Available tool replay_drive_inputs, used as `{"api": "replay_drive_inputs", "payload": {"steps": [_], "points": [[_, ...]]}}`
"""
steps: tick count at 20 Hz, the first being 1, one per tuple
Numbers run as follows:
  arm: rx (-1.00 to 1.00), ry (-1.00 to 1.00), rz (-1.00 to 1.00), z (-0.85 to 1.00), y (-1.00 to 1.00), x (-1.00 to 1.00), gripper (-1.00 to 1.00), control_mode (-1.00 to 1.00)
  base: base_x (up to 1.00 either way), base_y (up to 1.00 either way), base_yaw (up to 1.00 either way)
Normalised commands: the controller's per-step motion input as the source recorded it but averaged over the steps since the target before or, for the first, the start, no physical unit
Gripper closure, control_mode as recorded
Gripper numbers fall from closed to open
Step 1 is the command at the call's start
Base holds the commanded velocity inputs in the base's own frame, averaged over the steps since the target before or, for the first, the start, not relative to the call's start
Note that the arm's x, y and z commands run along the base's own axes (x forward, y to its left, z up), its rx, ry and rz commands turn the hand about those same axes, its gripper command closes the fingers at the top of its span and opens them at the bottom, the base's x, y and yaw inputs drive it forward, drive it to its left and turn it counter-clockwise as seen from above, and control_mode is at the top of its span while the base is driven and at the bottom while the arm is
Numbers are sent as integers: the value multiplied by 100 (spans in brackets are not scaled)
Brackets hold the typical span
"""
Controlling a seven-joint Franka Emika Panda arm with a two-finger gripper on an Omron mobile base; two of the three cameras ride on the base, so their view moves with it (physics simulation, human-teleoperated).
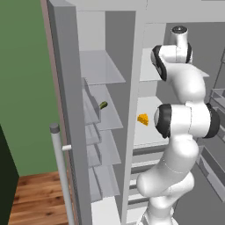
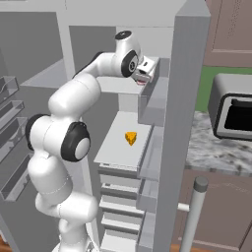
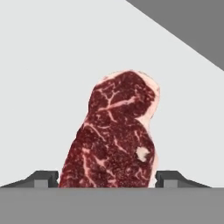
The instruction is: There's a steak in the fridge that needs to be moved to the freezer for freezing. Pick up the steak from the fridge, place it on any shelf in the freezer, and close the fridge and freezer doors when done.
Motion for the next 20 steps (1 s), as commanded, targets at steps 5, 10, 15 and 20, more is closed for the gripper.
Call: {"api": "replay_drive_inputs", "payload": {"steps": [5,10,15,20], "points": [[7,0,0,-97,-1,-10,100,-100,0,0,0],[8,-5,0,-89,0,-34,100,-100,0,0,0],[5,-18,1,-77,6,-45,100,-100,0,0,0],[0,-22,0,-5,0,-82,100,-100,0,0,0]]}}
